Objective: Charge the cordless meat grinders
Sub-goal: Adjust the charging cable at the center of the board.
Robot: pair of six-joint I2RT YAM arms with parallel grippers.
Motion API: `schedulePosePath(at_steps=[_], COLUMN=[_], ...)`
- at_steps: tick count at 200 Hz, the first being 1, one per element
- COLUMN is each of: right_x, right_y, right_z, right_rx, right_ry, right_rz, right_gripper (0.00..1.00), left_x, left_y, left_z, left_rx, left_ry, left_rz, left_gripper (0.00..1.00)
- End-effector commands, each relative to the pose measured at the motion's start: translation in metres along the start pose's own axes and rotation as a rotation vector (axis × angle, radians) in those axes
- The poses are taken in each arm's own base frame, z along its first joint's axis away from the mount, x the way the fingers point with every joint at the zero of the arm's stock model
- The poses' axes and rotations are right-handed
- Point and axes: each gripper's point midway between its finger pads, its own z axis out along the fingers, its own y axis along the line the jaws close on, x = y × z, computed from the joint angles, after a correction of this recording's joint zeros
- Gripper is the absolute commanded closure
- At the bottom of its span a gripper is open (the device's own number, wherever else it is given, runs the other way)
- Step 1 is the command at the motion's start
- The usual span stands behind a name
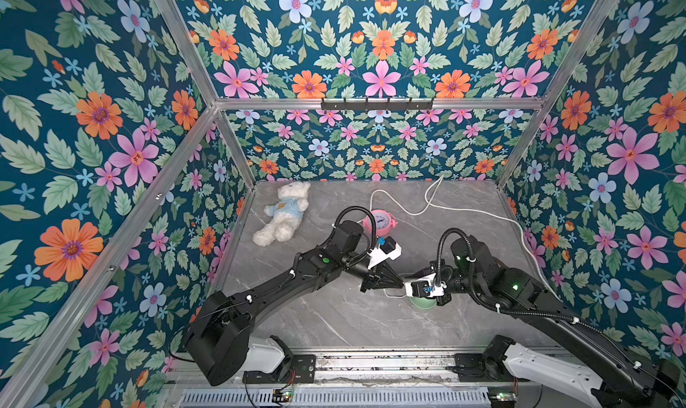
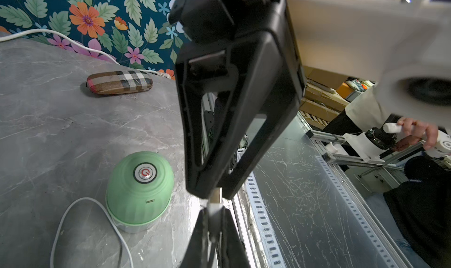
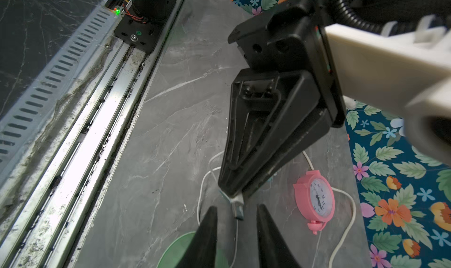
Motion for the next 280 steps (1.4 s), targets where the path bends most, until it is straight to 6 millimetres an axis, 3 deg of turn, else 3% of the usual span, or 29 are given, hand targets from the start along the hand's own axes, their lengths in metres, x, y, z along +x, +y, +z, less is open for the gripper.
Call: schedulePosePath(at_steps=[1, 94, 138, 161, 181, 223, 249, 280], right_x=[-0.003, -0.005, -0.003, -0.002, 0.001, 0.014, 0.013, 0.024], right_y=[-0.003, -0.003, 0.003, 0.006, 0.006, -0.003, -0.005, -0.017], right_z=[0.002, 0.009, 0.01, 0.01, 0.009, 0.011, 0.011, 0.004], right_rx=[0.009, 0.017, 0.004, 0.001, 0.009, 0.053, 0.048, 0.016], right_ry=[-0.004, -0.022, -0.028, -0.032, -0.017, 0.053, -0.003, -0.057], right_rz=[-0.092, -0.145, -0.101, -0.023, 0.134, 0.704, 1.025, 1.432], right_gripper=[0.7, 0.82, 1.0, 1.0, 1.0, 1.0, 1.0, 1.0], left_x=[-0.005, -0.005, -0.009, -0.012, -0.018, -0.036, -0.023, -0.007], left_y=[-0.006, -0.002, 0.001, 0.003, 0.004, 0.014, 0.007, 0.002], left_z=[0.0, 0.003, 0.003, 0.0, -0.007, -0.037, -0.03, -0.013], left_rx=[0.042, 0.055, 0.034, -0.006, -0.086, -0.412, -0.485, -0.516], left_ry=[-0.012, -0.014, -0.026, -0.036, -0.061, -0.167, -0.1, -0.009], left_rz=[0.002, -0.037, -0.038, -0.014, 0.064, 0.358, 0.566, 0.748], left_gripper=[1.0, 1.0, 1.0, 0.77, 0.6, 0.54, 0.54, 0.53])
